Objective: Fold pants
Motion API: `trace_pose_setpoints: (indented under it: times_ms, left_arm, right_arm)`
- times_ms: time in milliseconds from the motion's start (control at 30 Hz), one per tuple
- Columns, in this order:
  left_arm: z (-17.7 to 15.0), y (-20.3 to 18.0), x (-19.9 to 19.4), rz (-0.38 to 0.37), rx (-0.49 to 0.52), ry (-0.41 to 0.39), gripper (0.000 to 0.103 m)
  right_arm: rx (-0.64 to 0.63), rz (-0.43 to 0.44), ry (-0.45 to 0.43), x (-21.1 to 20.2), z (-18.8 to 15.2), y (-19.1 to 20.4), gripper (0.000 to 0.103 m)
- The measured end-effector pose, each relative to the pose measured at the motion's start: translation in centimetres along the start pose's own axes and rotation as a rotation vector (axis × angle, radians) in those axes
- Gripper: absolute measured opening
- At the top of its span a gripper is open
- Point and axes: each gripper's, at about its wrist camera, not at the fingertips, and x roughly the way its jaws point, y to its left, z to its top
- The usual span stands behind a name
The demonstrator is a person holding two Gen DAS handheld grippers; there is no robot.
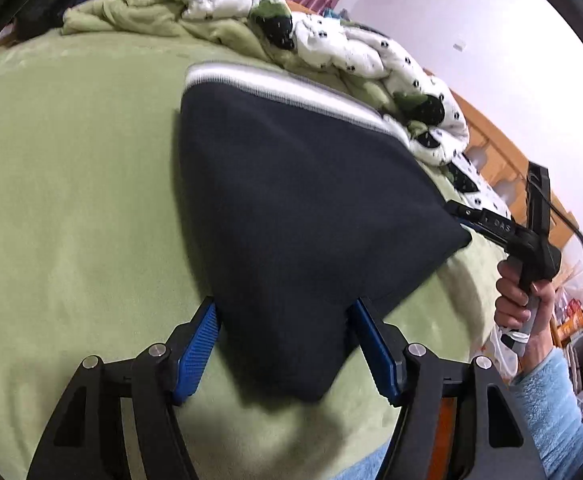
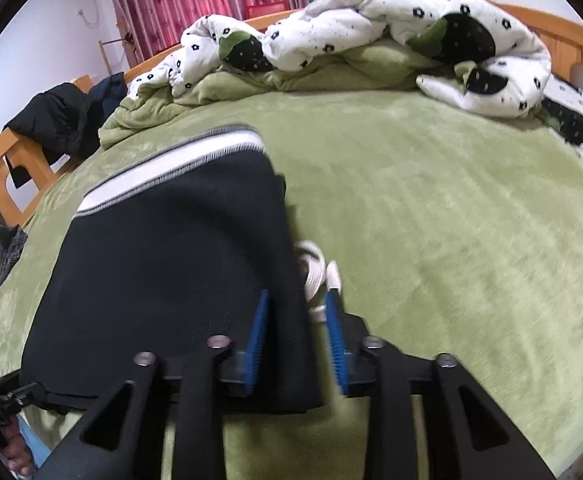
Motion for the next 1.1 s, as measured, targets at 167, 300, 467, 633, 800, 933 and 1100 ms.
trace_pose_setpoints:
  times_ms: [167,300,467,633,800,933,1100]
  left_arm:
    - [4.7,0.7,1.3,0.053,-0.011,-0.027,0.066]
    - [8.4,2.7,4.2,0.090,-0.081,0.006,0.066]
    - [9.4,5.2,8.2,0.004,-0.164,0.085,0.066]
    - [9.5,4.6,9.8,-0.042,-0.188,0.074,0.050]
    - [10.6,5.7,9.1,-0.118,-0.263,0.088,0.024]
    - [11.7,6.0,8.0,-0.179,-0.261,0.076,0.020]
    - [14.4,7.7,3.9,-0.186,-0.219,0.051,0.018]
  right_arm:
    - [0.020,0.062,0.004,1.6,4.1,0.1,0.053]
    - [-0.005,0.098,0.125,6.6,6.6,0.9,0.056]
    - [0.067,0.195,0.263,10.9,7.0,-0.5,0.073]
    - [0.095,0.276,0.306,12.1,5.9,-0.5,0.073]
    - [0.051,0.290,0.325,11.1,6.0,1.4,0.052]
    - [0.161,0.332,0.264,8.0,6.9,1.1,0.022]
    - [0.135,0.310,0.200,4.3,6.5,6.8,0.020]
